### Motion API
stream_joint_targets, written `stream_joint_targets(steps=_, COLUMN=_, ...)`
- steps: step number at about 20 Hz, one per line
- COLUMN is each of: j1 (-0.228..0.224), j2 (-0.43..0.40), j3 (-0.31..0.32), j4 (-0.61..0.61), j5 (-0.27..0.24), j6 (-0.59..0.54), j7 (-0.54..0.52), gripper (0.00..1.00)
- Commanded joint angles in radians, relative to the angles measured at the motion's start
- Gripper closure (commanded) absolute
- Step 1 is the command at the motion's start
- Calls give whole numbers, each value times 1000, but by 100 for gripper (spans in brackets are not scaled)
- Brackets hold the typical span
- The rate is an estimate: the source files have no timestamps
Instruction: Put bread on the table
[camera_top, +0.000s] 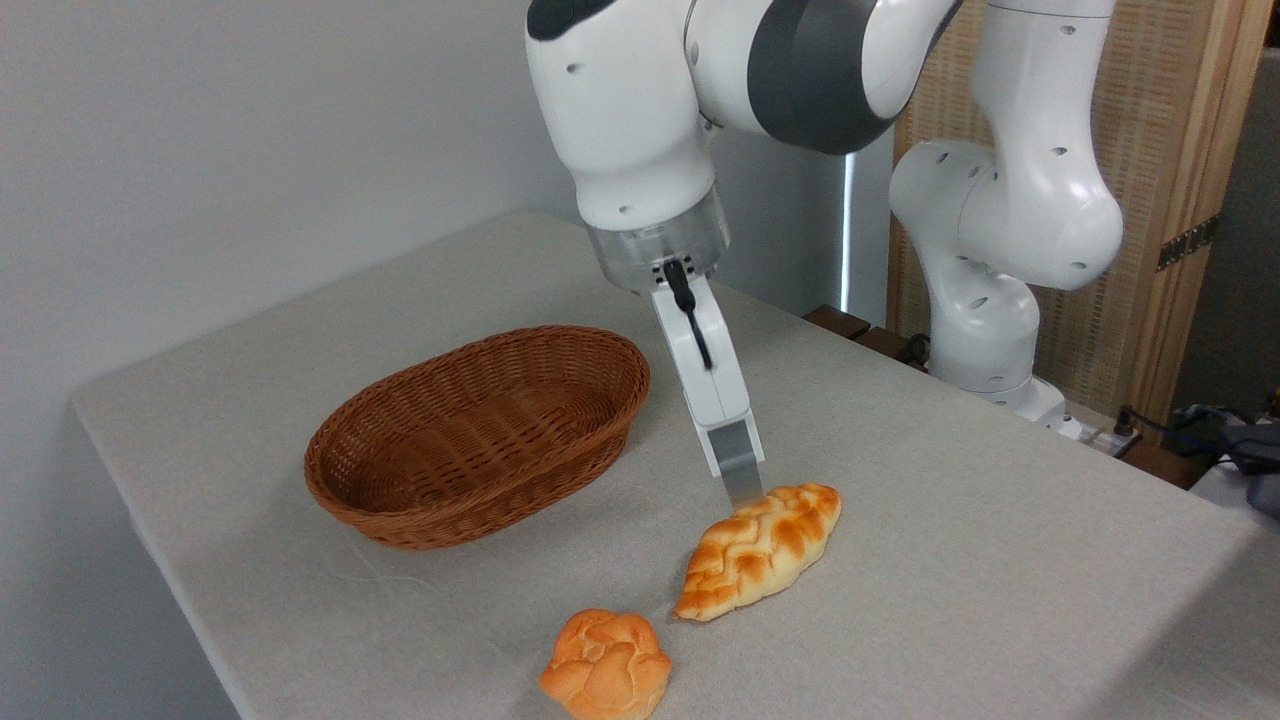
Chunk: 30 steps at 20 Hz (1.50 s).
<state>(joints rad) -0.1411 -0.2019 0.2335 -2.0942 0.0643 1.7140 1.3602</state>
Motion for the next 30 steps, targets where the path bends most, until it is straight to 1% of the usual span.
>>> stream_joint_targets(steps=1, j1=-17, j2=-5, j3=-31, j4=98, j5=-20, j6=-40, j7=-200, gripper=0)
stream_joint_targets(steps=2, j1=-15, j2=-1, j3=-51, j4=133, j5=-44, j6=-65, j7=-272, gripper=0)
stream_joint_targets(steps=3, j1=-15, j2=1, j3=-60, j4=170, j5=-56, j6=-85, j7=-332, gripper=0)
stream_joint_targets(steps=5, j1=-15, j2=2, j3=-92, j4=241, j5=-64, j6=-144, j7=-394, gripper=0)
stream_joint_targets(steps=8, j1=-15, j2=36, j3=-120, j4=356, j5=-83, j6=-218, j7=-489, gripper=0)
stream_joint_targets(steps=10, j1=-15, j2=76, j3=-129, j4=427, j5=-84, j6=-223, j7=-571, gripper=0)
stream_joint_targets(steps=12, j1=-15, j2=114, j3=-137, j4=466, j5=-86, j6=-218, j7=-628, gripper=0)
stream_joint_targets(steps=15, j1=-15, j2=182, j3=-137, j4=531, j5=-112, j6=-206, j7=-725, gripper=0)
stream_joint_targets(steps=16, j1=-14, j2=194, j3=-137, j4=539, j5=-113, j6=-198, j7=-725, gripper=0)
stream_joint_targets(steps=19, j1=-15, j2=213, j3=-137, j4=545, j5=-112, j6=-125, j7=-725, gripper=0)
stream_joint_targets(steps=22, j1=-14, j2=219, j3=-138, j4=545, j5=-110, j6=-122, j7=-716, gripper=0)
stream_joint_targets(steps=24, j1=-6, j2=220, j3=-161, j4=543, j5=-104, j6=-122, j7=-717, gripper=0)
stream_joint_targets(steps=26, j1=15, j2=213, j3=-171, j4=537, j5=-101, j6=-122, j7=-716, gripper=0)
stream_joint_targets(steps=27, j1=31, j2=210, j3=-190, j4=533, j5=-101, j6=-122, j7=-714, gripper=0)
stream_joint_targets(steps=29, j1=81, j2=210, j3=-239, j4=531, j5=-100, j6=-123, j7=-714, gripper=0)
stream_joint_targets(steps=30, j1=83, j2=208, j3=-241, j4=531, j5=-98, j6=-123, j7=-714, gripper=0)
